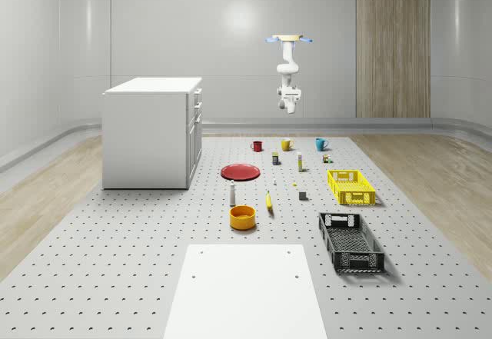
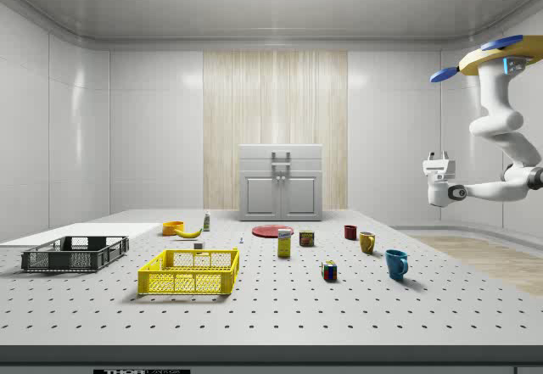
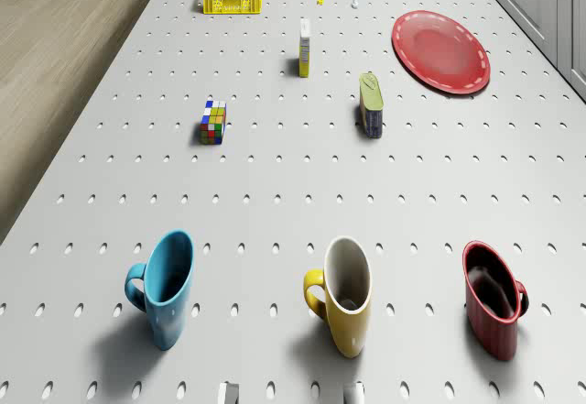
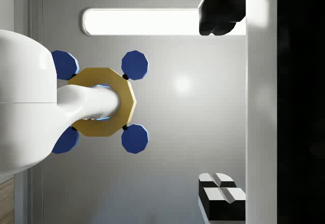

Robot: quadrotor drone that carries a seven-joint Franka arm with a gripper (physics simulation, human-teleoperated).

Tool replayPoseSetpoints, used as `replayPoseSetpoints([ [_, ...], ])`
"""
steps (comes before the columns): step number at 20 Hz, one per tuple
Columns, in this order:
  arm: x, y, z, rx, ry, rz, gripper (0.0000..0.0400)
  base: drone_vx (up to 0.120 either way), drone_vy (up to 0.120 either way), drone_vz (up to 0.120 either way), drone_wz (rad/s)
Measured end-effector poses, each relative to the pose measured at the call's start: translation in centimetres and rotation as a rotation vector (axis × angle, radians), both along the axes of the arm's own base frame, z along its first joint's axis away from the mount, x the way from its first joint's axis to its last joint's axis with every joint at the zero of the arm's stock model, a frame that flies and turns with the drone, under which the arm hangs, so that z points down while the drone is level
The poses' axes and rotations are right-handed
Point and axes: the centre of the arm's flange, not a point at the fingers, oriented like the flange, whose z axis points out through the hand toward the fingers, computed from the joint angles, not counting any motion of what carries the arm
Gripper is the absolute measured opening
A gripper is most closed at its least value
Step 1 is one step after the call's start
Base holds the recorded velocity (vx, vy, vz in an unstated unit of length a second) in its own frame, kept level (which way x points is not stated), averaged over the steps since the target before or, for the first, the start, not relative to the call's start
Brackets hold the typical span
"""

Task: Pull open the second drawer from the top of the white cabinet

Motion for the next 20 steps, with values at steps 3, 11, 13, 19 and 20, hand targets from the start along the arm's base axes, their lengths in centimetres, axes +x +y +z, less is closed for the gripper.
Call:
replayPoseSetpoints([
  [3, -0.3, 0.0, 2.3, 0.000, -0.002, 0.000, 0.0337, 0.093, -0.107, 0.000, 0.000],
  [11, -0.2, -6.7, 4.2, 0.767, -0.001, -0.001, 0.0312, 0.120, -0.120, 0.000, 0.000],
  [13, -0.1, -8.2, 3.2, 0.993, -0.001, 0.000, 0.0310, 0.120, -0.120, 0.000, 0.000],
  [19, 0.1, -9.7, 0.9, 1.370, -0.001, 0.004, 0.0303, 0.120, -0.120, 0.033, 0.000],
  [20, 0.1, -9.8, 0.7, 1.403, -0.001, 0.004, 0.0303, 0.120, -0.120, 0.120, 0.000],
])
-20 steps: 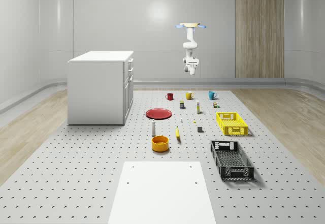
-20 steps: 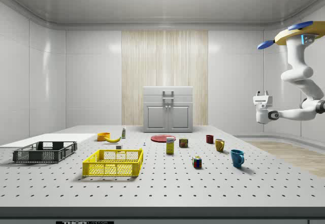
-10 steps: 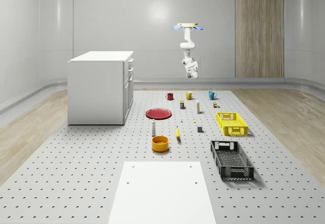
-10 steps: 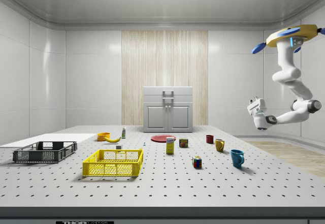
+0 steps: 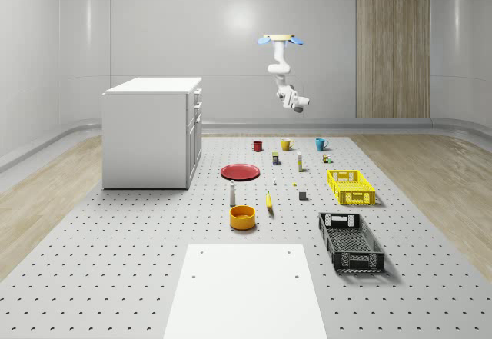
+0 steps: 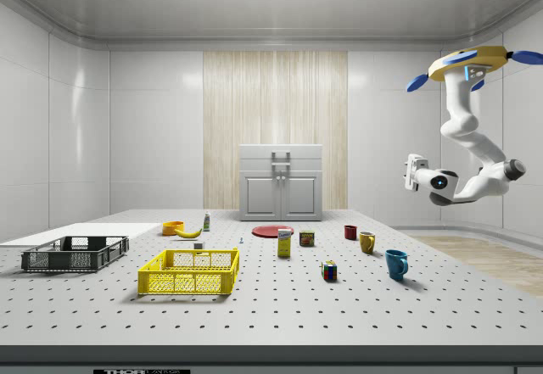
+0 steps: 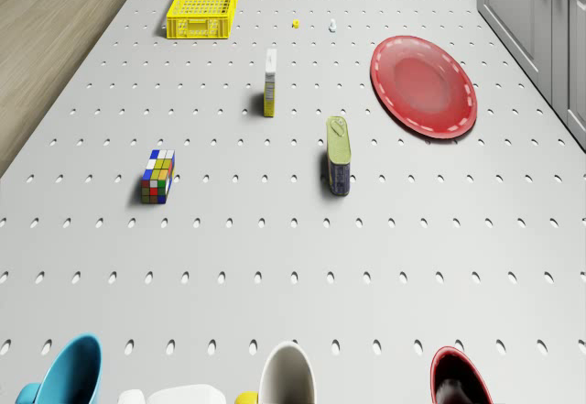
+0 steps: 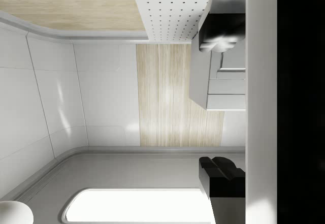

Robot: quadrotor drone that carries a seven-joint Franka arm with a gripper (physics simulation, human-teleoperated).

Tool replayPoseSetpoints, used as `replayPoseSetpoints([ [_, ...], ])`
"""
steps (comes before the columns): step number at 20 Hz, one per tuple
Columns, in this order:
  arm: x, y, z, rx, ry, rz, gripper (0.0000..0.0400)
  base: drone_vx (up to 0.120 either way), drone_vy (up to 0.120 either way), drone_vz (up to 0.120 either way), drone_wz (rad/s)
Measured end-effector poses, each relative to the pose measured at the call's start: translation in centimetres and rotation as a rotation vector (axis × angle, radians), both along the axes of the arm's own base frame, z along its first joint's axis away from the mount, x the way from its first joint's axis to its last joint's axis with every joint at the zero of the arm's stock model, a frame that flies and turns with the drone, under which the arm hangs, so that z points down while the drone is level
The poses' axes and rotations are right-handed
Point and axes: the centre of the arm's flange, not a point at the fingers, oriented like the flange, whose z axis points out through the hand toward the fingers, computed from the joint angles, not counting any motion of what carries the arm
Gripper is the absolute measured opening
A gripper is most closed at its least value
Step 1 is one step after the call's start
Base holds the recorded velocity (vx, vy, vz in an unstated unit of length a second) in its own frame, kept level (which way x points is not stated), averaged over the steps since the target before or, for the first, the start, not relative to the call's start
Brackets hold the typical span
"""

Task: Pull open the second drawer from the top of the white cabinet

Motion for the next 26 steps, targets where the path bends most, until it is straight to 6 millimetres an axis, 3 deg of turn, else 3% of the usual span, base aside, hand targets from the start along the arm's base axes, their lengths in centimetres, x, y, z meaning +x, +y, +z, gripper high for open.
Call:
replayPoseSetpoints([
  [4, 0.0, -0.1, -0.6, 0.086, 0.000, 0.001, 0.0301, 0.120, -0.120, 0.120, 0.000],
  [26, 0.1, -0.2, -1.3, 0.166, 0.000, 0.001, 0.0300, 0.120, -0.120, 0.000, 0.000],
])
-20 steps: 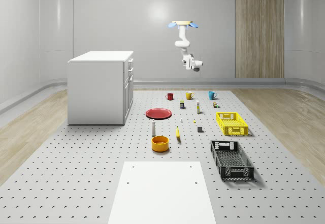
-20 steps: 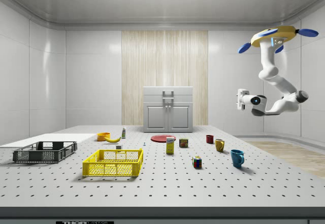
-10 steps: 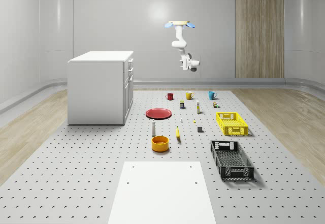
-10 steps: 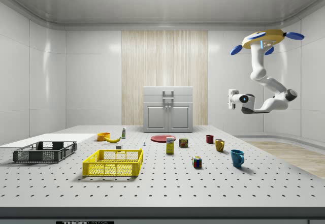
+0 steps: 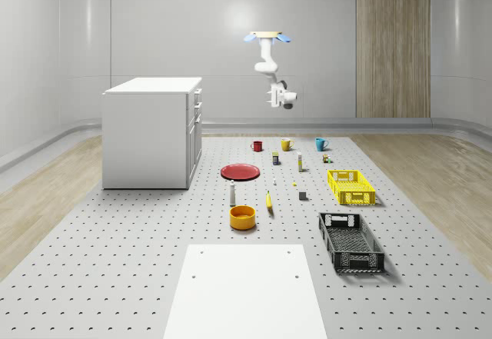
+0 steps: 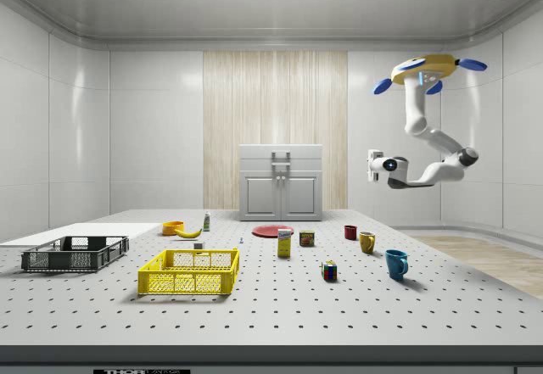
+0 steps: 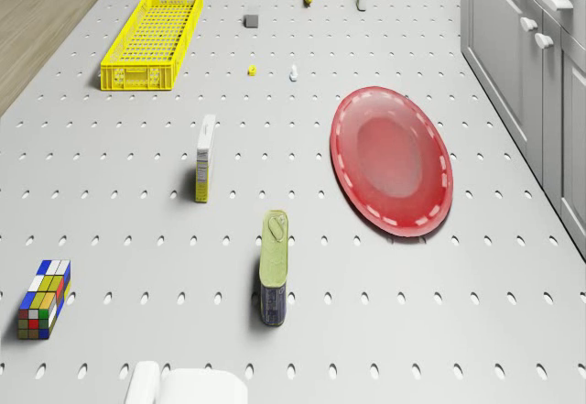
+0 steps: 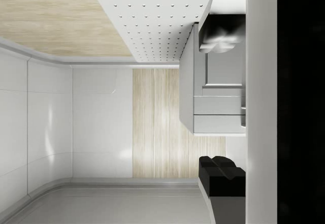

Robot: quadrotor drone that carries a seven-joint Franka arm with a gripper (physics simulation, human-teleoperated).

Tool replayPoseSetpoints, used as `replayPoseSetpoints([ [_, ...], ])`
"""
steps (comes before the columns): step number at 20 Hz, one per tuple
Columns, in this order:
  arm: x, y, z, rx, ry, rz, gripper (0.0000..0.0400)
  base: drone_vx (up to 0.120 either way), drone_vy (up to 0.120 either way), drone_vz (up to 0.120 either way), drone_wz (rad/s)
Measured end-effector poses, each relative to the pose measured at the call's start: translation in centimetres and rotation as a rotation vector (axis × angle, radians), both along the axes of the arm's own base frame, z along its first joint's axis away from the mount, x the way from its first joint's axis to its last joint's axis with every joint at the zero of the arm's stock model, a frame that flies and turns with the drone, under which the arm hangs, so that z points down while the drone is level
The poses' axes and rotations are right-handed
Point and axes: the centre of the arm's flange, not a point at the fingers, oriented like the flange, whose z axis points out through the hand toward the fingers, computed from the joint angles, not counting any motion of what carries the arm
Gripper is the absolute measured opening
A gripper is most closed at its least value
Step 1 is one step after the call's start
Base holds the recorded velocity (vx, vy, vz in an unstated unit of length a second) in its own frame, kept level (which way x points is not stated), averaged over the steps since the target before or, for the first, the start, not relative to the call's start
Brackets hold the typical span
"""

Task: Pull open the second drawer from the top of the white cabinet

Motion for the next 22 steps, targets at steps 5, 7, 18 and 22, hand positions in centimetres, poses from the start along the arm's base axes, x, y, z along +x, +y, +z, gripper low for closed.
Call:
replayPoseSetpoints([
  [5, 0.00, 0.00, -0.01, 0.001, 0.000, 0.000, 0.0300, 0.120, -0.120, 0.000, 0.000],
  [7, 0.00, 0.00, -0.01, 0.001, 0.000, 0.000, 0.0300, 0.120, -0.120, 0.000, 0.000],
  [18, 0.00, -0.01, -0.02, 0.002, 0.000, 0.000, 0.0300, 0.120, -0.120, 0.000, 0.000],
  [22, 0.00, -0.01, -0.02, 0.002, 0.000, 0.000, 0.0300, 0.120, -0.120, 0.000, 0.000],
])
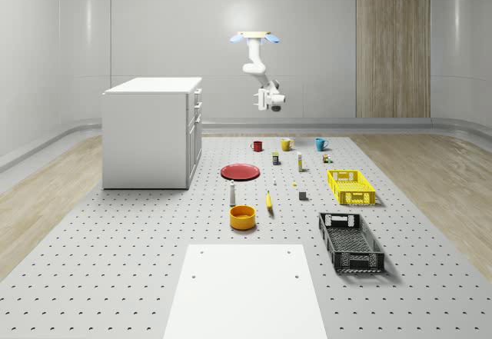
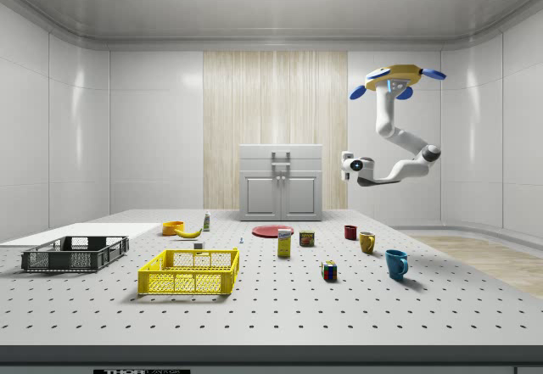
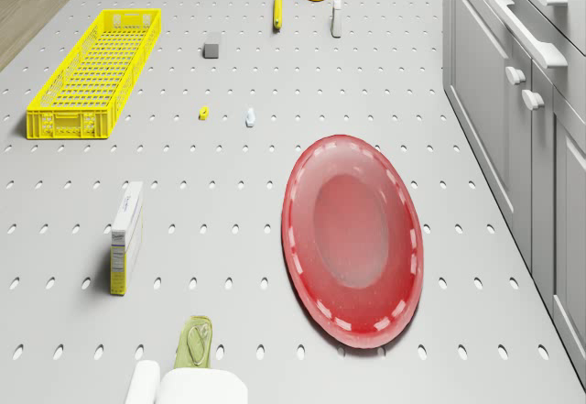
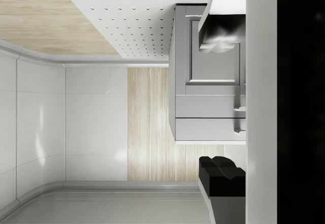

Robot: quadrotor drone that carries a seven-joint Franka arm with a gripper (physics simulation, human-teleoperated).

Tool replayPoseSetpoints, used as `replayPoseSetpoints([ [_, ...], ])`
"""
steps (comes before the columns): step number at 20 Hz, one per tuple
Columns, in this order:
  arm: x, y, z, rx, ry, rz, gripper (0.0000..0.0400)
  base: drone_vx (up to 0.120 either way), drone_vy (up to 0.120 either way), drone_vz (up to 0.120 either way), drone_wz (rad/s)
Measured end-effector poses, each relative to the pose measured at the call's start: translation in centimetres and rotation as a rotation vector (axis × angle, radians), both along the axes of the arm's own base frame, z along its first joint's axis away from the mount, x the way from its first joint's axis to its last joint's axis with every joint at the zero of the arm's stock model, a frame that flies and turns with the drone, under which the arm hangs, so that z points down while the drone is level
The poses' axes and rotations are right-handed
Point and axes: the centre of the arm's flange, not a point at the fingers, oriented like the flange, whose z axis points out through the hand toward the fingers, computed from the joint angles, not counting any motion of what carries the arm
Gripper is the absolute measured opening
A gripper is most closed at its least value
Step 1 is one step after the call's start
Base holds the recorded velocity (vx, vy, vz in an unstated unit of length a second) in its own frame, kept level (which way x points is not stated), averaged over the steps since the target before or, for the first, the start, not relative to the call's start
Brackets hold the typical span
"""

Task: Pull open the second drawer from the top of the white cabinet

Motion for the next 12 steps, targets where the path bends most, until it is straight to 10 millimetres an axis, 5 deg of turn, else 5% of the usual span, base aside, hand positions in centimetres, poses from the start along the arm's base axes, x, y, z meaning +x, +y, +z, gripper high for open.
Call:
replayPoseSetpoints([
  [12, 0.00, 0.00, 0.00, 0.000, 0.000, 0.000, 0.0300, 0.120, -0.120, 0.000, 0.000],
])
